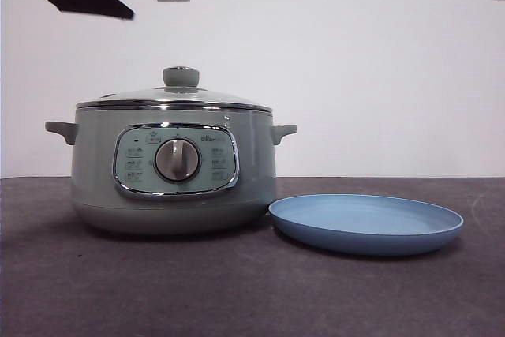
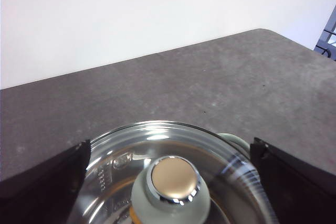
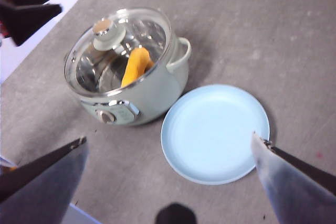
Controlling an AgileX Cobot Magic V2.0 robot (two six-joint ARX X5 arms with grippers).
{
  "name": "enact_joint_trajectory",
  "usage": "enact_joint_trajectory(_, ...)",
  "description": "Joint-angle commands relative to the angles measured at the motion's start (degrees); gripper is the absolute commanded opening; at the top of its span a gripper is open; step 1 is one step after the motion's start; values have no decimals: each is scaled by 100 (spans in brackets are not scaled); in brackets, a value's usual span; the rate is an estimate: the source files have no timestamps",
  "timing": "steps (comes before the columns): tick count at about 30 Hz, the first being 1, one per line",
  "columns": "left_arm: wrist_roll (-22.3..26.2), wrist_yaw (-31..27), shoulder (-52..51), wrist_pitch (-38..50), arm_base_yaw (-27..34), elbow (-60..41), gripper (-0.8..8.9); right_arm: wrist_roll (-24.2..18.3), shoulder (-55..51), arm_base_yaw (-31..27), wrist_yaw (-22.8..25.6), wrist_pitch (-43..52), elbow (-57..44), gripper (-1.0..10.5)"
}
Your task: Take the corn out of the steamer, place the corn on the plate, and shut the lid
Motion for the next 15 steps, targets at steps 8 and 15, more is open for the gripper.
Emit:
enact_joint_trajectory(8, 240, -588, 918, 702, -339, 11, 629, 20, 46, 13, -2, -66, 17, 604)
enact_joint_trajectory(15, 306, -826, 1279, 695, -466, 11, 628, 17, 48, 13, 2, -66, 17, 604)
